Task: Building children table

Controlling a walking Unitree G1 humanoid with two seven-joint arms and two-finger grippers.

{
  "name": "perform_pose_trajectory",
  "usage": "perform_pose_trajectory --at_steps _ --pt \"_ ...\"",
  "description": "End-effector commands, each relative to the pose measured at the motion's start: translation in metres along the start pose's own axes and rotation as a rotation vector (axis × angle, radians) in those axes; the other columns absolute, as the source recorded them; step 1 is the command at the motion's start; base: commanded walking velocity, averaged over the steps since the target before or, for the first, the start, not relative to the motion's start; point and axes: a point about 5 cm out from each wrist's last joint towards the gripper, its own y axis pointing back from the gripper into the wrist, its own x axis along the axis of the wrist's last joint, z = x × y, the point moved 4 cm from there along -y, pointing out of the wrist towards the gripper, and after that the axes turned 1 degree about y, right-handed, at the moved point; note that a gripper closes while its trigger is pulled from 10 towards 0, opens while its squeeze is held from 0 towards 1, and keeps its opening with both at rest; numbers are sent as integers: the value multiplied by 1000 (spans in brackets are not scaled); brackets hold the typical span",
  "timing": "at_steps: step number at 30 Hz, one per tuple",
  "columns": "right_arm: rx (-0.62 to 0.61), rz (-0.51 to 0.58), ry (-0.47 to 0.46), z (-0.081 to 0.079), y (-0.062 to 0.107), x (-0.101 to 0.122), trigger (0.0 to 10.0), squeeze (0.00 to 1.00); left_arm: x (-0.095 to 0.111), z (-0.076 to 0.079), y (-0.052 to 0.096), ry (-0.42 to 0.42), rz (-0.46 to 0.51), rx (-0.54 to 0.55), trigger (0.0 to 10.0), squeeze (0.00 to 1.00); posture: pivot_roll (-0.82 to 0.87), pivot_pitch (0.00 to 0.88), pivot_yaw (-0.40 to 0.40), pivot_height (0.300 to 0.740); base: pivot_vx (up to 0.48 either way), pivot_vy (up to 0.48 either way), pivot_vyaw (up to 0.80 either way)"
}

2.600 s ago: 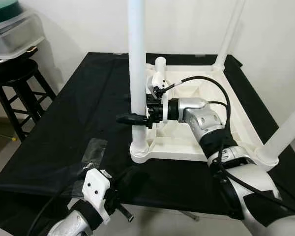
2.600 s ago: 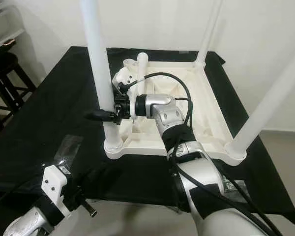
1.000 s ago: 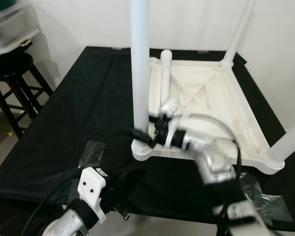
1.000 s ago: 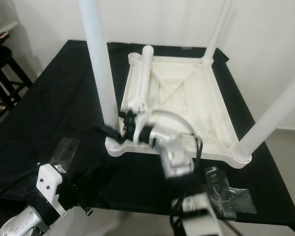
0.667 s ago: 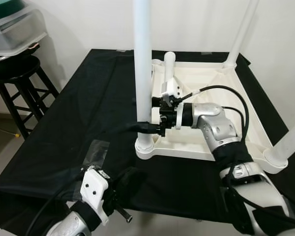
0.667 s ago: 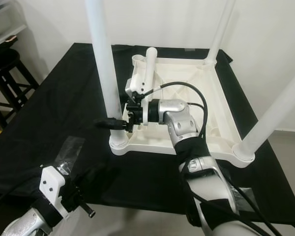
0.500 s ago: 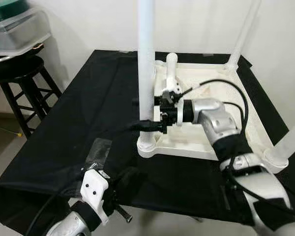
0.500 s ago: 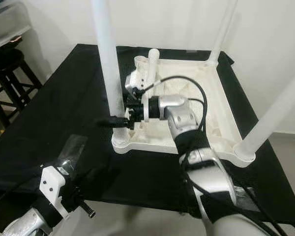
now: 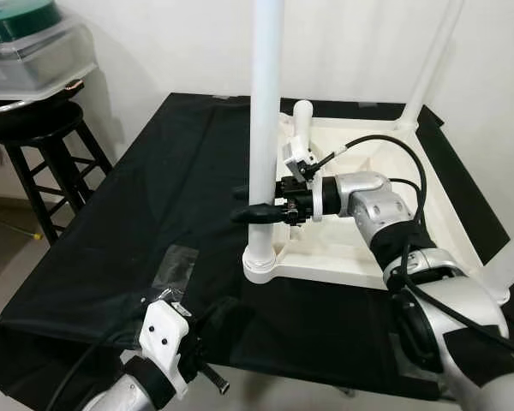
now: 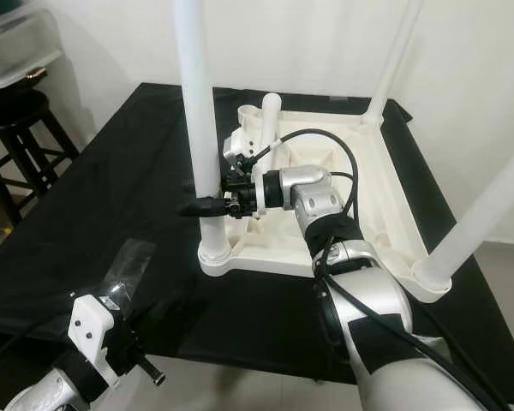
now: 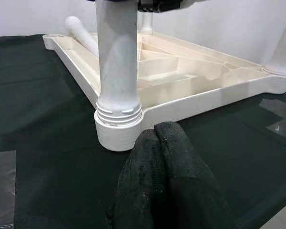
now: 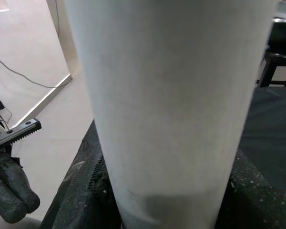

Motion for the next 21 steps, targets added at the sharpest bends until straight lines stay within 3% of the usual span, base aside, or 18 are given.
perform_pose_trajectory --at_steps 1,5,6,8,9,10,12,13,14,18,21 --pt "-2 -8 -49 -4 2 -17 0 0 -5 1 1 12 -19 2 10000 0 70 82 -3 740 0 0 0" --pt "-188 27 -80 1 3 -38 0 0 -3 2 2 16 -15 -1 10000 0 61 98 -10 740 0 0 0" --pt "-188 27 -80 1 3 -38 0 0 -3 2 2 16 -15 -1 10000 0 61 98 -10 740 0 0 0" --pt "-418 123 -168 0 -19 -50 0 0 -2 3 3 16 -15 -1 10000 0 62 107 -17 740 0 0 0" --pt "-418 123 -168 0 -19 -50 0 0 -2 3 3 16 -15 -1 10000 0 62 107 -17 740 0 0 0" --pt "-625 192 -283 -3 -27 -62 0 0 -2 2 4 15 -15 -1 10000 0 59 122 -15 740 0 0 0" --pt "-814 69 -275 -43 -39 -91 0 0 -1 -1 6 13 -16 2 10000 0 46 127 -8 740 0 0 0" --pt "-814 69 -275 -43 -39 -91 0 0 -1 -1 6 13 -16 2 10000 0 46 127 -8 740 0 0 0" --pt "-759 129 -148 -50 -46 -67 0 0 -1 -2 6 12 -18 3 10000 0 18 114 19 740 0 0 0" --pt "-678 85 -176 -41 -53 -74 0 0 -3 -3 3 10 -29 -17 10000 0 57 108 -12 740 0 0 0" --pt "-659 71 -182 -45 -57 -74 118 0 -3 -4 4 5 -25 2 10000 0 52 105 -7 740 0 0 0"
